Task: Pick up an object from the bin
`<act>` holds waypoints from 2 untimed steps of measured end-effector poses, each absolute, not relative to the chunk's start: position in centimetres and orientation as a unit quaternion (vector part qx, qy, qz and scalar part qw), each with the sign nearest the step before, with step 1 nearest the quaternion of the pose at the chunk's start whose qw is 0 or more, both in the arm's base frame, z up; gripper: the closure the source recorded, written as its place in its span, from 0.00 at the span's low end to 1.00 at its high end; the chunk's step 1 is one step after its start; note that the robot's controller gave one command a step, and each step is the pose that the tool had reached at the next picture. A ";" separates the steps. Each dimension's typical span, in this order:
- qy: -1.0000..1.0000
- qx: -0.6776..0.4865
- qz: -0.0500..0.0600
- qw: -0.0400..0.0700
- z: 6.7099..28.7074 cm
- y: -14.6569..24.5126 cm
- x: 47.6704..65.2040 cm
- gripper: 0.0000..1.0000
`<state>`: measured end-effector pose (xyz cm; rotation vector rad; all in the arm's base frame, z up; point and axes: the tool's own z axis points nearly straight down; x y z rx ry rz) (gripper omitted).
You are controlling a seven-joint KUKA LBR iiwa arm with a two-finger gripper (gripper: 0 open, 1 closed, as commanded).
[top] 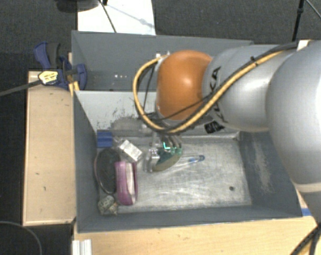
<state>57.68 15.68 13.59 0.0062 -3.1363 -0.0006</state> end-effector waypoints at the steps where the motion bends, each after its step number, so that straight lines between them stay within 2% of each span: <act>1: -0.983 -0.183 0.000 0.002 8.2 9.9 58.4 0.00; 2: -0.993 -0.121 -0.002 -0.005 7.3 15.3 53.9 0.00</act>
Offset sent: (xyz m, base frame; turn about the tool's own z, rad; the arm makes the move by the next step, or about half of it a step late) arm 0.0071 -0.0565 -0.0530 0.3693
